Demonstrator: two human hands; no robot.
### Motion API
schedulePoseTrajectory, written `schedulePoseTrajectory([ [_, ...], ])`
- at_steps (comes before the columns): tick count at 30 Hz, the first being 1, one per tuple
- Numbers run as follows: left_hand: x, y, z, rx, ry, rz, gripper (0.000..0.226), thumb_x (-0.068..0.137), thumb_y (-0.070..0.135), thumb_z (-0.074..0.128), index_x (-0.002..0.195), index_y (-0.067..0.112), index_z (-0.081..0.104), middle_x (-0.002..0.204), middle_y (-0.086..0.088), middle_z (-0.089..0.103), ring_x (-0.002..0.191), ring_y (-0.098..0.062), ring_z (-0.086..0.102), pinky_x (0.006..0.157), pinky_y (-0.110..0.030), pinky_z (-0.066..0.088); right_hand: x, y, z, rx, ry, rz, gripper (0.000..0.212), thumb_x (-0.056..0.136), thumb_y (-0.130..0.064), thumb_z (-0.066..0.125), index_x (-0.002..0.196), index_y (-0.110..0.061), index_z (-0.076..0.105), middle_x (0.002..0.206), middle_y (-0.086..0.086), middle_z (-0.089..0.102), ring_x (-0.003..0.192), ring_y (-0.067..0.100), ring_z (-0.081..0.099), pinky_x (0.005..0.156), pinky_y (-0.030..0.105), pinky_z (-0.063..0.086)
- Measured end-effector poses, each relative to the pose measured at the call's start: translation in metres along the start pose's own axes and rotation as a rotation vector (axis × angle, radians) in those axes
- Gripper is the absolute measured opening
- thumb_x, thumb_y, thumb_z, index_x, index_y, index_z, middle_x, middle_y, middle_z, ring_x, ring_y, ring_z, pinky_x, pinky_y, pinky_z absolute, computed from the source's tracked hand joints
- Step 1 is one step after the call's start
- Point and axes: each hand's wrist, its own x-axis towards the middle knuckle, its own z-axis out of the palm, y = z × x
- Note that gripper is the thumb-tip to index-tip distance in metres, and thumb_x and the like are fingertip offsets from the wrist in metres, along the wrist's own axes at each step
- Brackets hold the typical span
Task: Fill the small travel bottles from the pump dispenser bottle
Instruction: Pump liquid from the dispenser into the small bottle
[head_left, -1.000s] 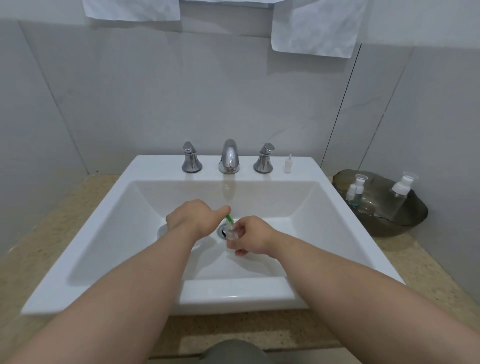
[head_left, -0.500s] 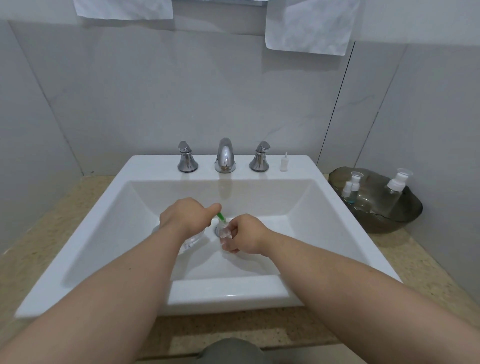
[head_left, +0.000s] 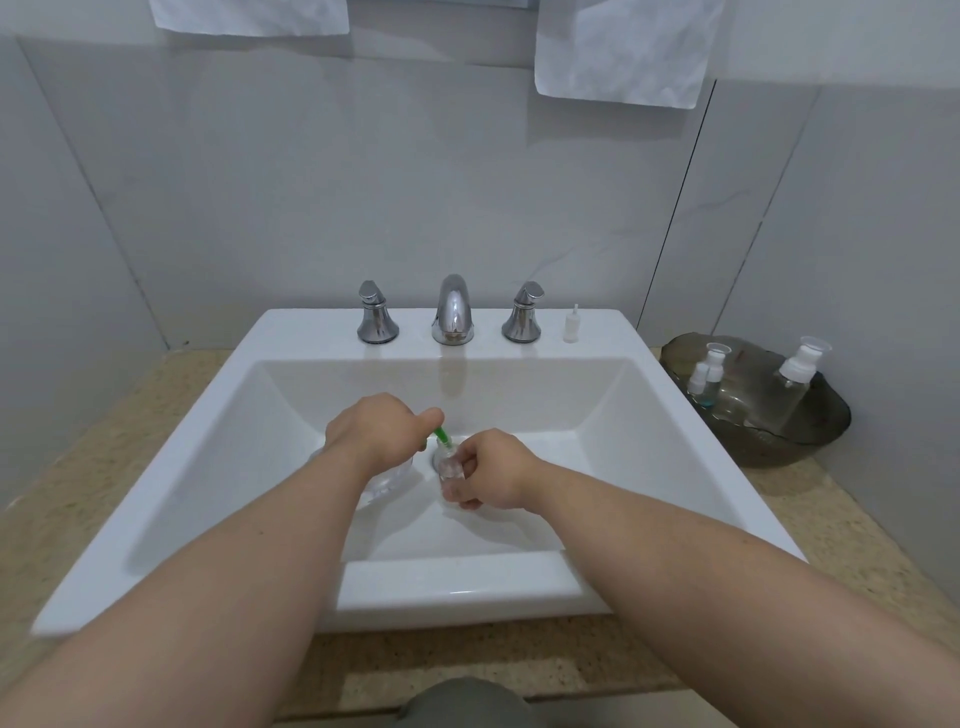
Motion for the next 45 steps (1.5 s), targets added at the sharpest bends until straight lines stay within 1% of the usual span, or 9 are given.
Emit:
schedulePoseTrajectory([
  [3,-0.0017,0.0002,0.0011,0.013,0.007,0.002,0.049,0.089,0.057,0.051,0.069,0.021,0.076,0.078,0.004,0.072,0.076,-0.020,0.063,0.070,-0.031,0.045,-0.0033,-0.0009,-0.0020,-0.016,-0.014,0.003,0.024,0.087,0.000,0.076,0.077,-0.014,0.059,0.070,0.000,0.060,0.063,0.019,0.064,0.066,0.023,0.058],
  [9,-0.0066,-0.0017,0.0009,0.005,0.045,0.015,0.060,0.089,0.072,0.049,0.072,0.022,0.076,0.076,0.007,0.069,0.077,-0.016,0.063,0.072,-0.032,0.044,-0.0014,0.0005,-0.0038,0.011,0.002,0.005,0.020,0.086,-0.004,0.078,0.083,-0.014,0.061,0.074,0.000,0.064,0.069,0.022,0.069,0.076,0.031,0.060],
  [13,-0.0080,-0.0075,-0.0001,-0.028,0.045,0.033,0.070,0.088,0.084,0.041,0.072,0.026,0.076,0.077,0.012,0.067,0.081,-0.015,0.062,0.074,-0.033,0.043,-0.0024,0.0002,-0.0052,0.044,0.038,0.002,0.020,0.086,-0.006,0.079,0.087,-0.017,0.062,0.074,-0.003,0.063,0.068,0.021,0.070,0.067,0.026,0.057],
  [22,-0.0044,-0.0023,0.0017,-0.024,0.058,-0.006,0.063,0.089,0.073,0.046,0.073,0.022,0.077,0.076,0.008,0.068,0.075,-0.015,0.061,0.071,-0.033,0.042,-0.0031,-0.0009,-0.0055,0.055,0.033,0.001,0.023,0.087,-0.004,0.078,0.104,-0.007,0.062,0.076,-0.001,0.061,0.071,0.026,0.069,0.079,0.035,0.061],
  [25,-0.0032,-0.0020,0.0011,-0.029,0.063,-0.017,0.056,0.088,0.066,0.049,0.070,0.021,0.077,0.074,0.007,0.068,0.073,-0.016,0.060,0.068,-0.033,0.041,-0.0021,-0.0010,-0.0044,0.048,0.029,-0.002,0.024,0.087,-0.004,0.078,0.104,-0.007,0.062,0.079,0.000,0.062,0.072,0.027,0.070,0.080,0.037,0.062],
  [29,-0.0023,-0.0018,0.0002,-0.023,0.055,-0.016,0.051,0.088,0.061,0.051,0.068,0.022,0.077,0.074,0.004,0.070,0.075,-0.019,0.062,0.069,-0.033,0.043,0.0000,-0.0004,-0.0030,0.040,0.023,0.002,0.024,0.087,-0.005,0.079,0.103,-0.010,0.063,0.081,0.002,0.063,0.070,0.025,0.070,0.074,0.031,0.062],
  [35,-0.0010,-0.0024,0.0006,-0.015,0.053,-0.009,0.048,0.089,0.055,0.051,0.068,0.021,0.076,0.078,0.002,0.071,0.077,-0.021,0.063,0.071,-0.032,0.046,0.0027,-0.0005,-0.0003,0.010,0.016,0.010,0.026,0.087,-0.007,0.080,0.107,-0.009,0.064,0.076,-0.002,0.060,0.072,0.026,0.070,0.085,0.040,0.062],
  [42,-0.0045,-0.0052,-0.0003,-0.031,0.068,-0.001,0.054,0.090,0.064,0.050,0.068,0.021,0.076,0.073,0.005,0.069,0.074,-0.017,0.061,0.065,-0.030,0.042,0.0031,-0.0004,-0.0009,0.008,0.028,-0.002,0.023,0.086,-0.007,0.080,0.101,-0.010,0.063,0.078,-0.001,0.061,0.072,0.026,0.071,0.082,0.039,0.063],
  [45,-0.0069,-0.0067,-0.0015,-0.037,0.062,0.012,0.064,0.091,0.076,0.045,0.068,0.024,0.075,0.075,0.009,0.067,0.076,-0.014,0.060,0.069,-0.031,0.041,0.0018,-0.0004,-0.0025,0.017,0.059,-0.010,0.023,0.087,-0.007,0.079,0.103,-0.009,0.064,0.078,-0.001,0.058,0.066,0.023,0.070,0.072,0.031,0.062],
])
